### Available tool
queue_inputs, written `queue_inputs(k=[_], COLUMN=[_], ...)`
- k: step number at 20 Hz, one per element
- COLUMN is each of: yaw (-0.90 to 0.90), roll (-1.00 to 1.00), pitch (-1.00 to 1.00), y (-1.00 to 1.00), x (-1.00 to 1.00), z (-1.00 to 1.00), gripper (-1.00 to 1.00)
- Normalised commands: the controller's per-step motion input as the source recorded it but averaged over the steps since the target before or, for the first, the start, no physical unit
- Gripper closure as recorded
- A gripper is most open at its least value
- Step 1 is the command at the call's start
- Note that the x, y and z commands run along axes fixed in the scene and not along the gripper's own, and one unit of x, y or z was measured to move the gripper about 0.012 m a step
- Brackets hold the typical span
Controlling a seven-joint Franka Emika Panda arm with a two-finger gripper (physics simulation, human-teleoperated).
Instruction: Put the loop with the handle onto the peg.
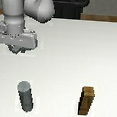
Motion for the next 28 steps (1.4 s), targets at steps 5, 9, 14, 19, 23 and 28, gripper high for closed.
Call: queue_inputs(k=[5, 9, 14, 19, 23, 28], yaw=[0.00, 0.00, 0.00, 0.00, -0.11, -1.00], roll=[0.00, 0.00, 0.00, 0.00, 0.00, 0.00], pitch=[0.00, 0.00, 0.00, 0.00, 0.00, 0.00], y=[0.00, 0.00, 0.00, 0.00, 0.00, 0.00], x=[0.00, 0.00, 0.00, 0.00, 0.00, 0.00], z=[0.20, 0.25, 0.80, 0.40, 0.00, 0.00], gripper=[1.00, 1.00, 1.00, 1.00, 1.00, 1.00])
